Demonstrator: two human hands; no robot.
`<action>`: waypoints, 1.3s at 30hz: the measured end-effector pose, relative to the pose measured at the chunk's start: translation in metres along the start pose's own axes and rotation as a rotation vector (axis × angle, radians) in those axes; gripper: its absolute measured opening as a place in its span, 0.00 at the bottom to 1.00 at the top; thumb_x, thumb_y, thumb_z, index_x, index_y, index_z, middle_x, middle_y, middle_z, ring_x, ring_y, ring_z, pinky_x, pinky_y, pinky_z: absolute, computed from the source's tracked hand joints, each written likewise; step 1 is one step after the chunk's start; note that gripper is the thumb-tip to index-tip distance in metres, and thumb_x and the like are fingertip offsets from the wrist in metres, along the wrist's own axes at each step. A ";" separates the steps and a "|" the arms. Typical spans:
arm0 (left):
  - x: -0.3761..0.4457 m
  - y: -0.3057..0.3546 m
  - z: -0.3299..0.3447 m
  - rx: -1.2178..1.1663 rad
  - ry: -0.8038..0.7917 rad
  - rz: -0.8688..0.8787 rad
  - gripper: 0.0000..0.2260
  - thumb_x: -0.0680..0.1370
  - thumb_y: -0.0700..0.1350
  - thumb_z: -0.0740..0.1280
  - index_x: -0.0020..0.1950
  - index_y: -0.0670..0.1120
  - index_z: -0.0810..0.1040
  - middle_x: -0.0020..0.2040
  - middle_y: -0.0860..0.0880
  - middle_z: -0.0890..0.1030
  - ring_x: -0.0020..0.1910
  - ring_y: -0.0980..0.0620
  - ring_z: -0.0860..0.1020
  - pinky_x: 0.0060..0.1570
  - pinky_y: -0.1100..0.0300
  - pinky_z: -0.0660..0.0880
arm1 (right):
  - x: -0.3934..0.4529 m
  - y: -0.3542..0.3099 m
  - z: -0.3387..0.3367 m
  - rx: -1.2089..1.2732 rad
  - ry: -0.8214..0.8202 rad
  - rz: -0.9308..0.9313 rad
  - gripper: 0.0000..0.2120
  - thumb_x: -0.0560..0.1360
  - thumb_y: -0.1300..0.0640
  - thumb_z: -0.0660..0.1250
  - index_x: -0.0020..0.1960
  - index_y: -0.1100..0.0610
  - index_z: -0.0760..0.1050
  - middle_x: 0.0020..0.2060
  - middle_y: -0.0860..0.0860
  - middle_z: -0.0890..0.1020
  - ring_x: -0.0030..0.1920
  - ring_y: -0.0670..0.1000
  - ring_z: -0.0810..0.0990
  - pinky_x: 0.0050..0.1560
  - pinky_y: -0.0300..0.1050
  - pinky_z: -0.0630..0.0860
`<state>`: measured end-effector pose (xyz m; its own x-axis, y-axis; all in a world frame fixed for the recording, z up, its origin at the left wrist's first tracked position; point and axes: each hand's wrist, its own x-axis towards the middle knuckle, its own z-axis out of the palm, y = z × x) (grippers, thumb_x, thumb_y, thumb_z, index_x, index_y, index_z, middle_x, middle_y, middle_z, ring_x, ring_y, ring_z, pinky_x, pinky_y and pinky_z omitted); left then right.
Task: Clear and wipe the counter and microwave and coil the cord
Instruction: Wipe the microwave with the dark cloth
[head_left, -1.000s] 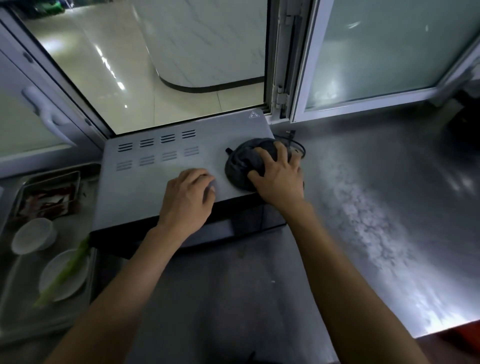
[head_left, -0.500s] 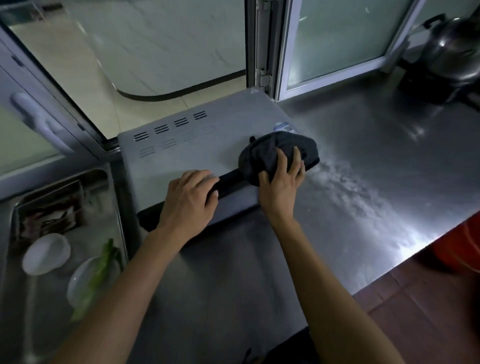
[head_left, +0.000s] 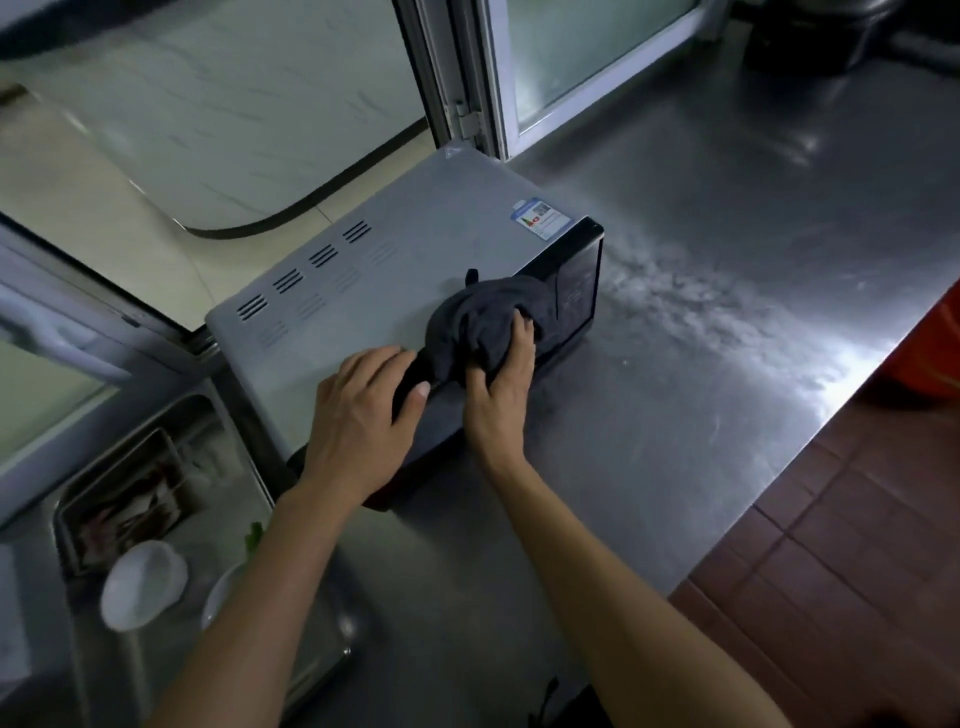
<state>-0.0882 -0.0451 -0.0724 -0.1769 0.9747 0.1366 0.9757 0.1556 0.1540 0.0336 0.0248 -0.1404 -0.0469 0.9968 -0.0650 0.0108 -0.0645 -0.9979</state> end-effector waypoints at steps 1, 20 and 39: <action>0.005 0.002 0.001 0.011 -0.009 0.016 0.21 0.82 0.56 0.56 0.70 0.47 0.73 0.68 0.49 0.74 0.68 0.50 0.69 0.64 0.48 0.70 | 0.004 0.002 -0.001 0.017 0.003 0.013 0.34 0.79 0.61 0.60 0.80 0.45 0.51 0.81 0.47 0.50 0.80 0.49 0.44 0.79 0.58 0.49; 0.118 0.082 0.031 -0.018 -0.015 0.133 0.17 0.82 0.50 0.57 0.68 0.48 0.75 0.68 0.50 0.75 0.68 0.50 0.70 0.63 0.47 0.70 | 0.126 0.007 -0.068 0.096 0.095 0.109 0.34 0.76 0.53 0.59 0.79 0.42 0.51 0.80 0.46 0.55 0.79 0.48 0.51 0.77 0.60 0.54; -0.021 -0.037 -0.012 -0.046 0.021 0.097 0.17 0.81 0.46 0.59 0.68 0.46 0.77 0.67 0.50 0.76 0.67 0.50 0.71 0.63 0.45 0.72 | -0.028 0.012 0.039 0.096 0.039 0.165 0.36 0.75 0.50 0.55 0.81 0.48 0.48 0.81 0.49 0.46 0.79 0.49 0.41 0.78 0.50 0.43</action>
<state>-0.1223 -0.0731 -0.0693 -0.0852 0.9811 0.1736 0.9815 0.0527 0.1839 -0.0036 -0.0060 -0.1508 -0.0137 0.9732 -0.2296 -0.0802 -0.2299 -0.9699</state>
